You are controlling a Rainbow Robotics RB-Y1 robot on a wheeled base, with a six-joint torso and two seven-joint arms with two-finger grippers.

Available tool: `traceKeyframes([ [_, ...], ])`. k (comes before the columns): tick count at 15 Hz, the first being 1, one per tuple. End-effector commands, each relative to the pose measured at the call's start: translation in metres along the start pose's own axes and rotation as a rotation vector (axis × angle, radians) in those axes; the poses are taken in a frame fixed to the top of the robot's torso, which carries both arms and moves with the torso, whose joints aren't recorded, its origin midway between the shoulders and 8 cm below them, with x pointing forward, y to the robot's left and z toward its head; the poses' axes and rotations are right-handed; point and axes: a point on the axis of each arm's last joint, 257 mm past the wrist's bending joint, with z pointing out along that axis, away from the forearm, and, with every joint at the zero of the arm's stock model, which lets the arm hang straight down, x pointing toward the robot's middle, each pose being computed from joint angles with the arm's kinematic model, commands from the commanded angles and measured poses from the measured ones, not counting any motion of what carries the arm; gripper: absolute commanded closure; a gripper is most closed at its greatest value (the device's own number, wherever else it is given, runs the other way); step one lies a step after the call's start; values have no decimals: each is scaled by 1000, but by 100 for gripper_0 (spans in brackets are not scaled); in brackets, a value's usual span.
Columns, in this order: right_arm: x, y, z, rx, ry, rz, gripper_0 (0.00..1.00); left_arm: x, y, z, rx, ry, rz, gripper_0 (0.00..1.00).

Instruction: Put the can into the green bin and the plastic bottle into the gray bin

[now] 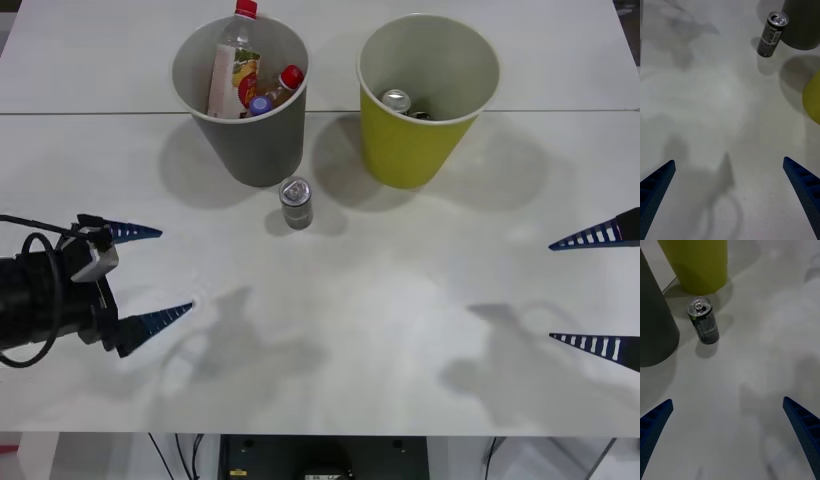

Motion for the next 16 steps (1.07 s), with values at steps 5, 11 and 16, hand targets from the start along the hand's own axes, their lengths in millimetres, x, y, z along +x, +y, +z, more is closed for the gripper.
traceKeyframes([
  [5, 0, 0, 0, 0, 0, 0, 0, -15, 3, 42, -167, -93, -184, 0],
  [11, 0, 0, 0, 0, 0, 0, 0, -23, -7, 78, -266, -224, -319, 0],
  [16, 0, 0, 0, 0, 0, 0, 0, -15, -6, 108, -333, -316, -334, 0],
])
